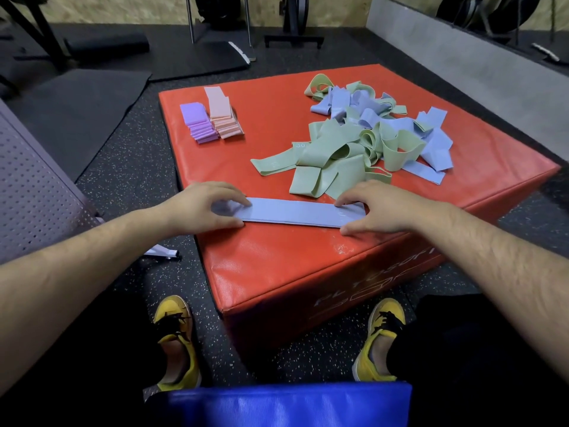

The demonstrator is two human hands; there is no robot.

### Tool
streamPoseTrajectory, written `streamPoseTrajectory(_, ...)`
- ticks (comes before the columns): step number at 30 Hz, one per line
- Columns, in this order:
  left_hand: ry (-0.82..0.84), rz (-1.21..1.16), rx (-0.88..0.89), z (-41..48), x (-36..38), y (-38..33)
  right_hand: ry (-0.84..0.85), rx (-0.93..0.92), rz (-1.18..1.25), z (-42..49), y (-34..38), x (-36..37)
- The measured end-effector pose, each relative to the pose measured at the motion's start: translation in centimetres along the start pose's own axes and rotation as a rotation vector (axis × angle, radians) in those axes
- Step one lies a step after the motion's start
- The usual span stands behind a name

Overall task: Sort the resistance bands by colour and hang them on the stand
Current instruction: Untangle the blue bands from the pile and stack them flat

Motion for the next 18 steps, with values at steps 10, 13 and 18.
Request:
streamPoseTrajectory(10,0.011,0.060,-0.016,0.7,-0.1,-0.5,0.001,-0.017,-0.153,-0.2,0.6,-0.5)
streamPoseTrajectory(13,-0.024,0.080,0.003,1.6,-0.2,-1.4,-0.086,0.007,-0.176,-0.4,1.0,-2.2)
streamPoseTrajectory(18,-0.142,0.110,0.089,5.6,-1.1,-5.2,-0.255,0.052,0.002,0.4,1.9,-5.2)
Point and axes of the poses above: each hand's wrist, its own z-axis towards the middle knuckle, its own x-axis out of the palm, y = z × x, the point moved 4 cm from there along z, towards the middle knuckle, and after that the axes turned 10 degrees about -z, right-handed, at the moved point
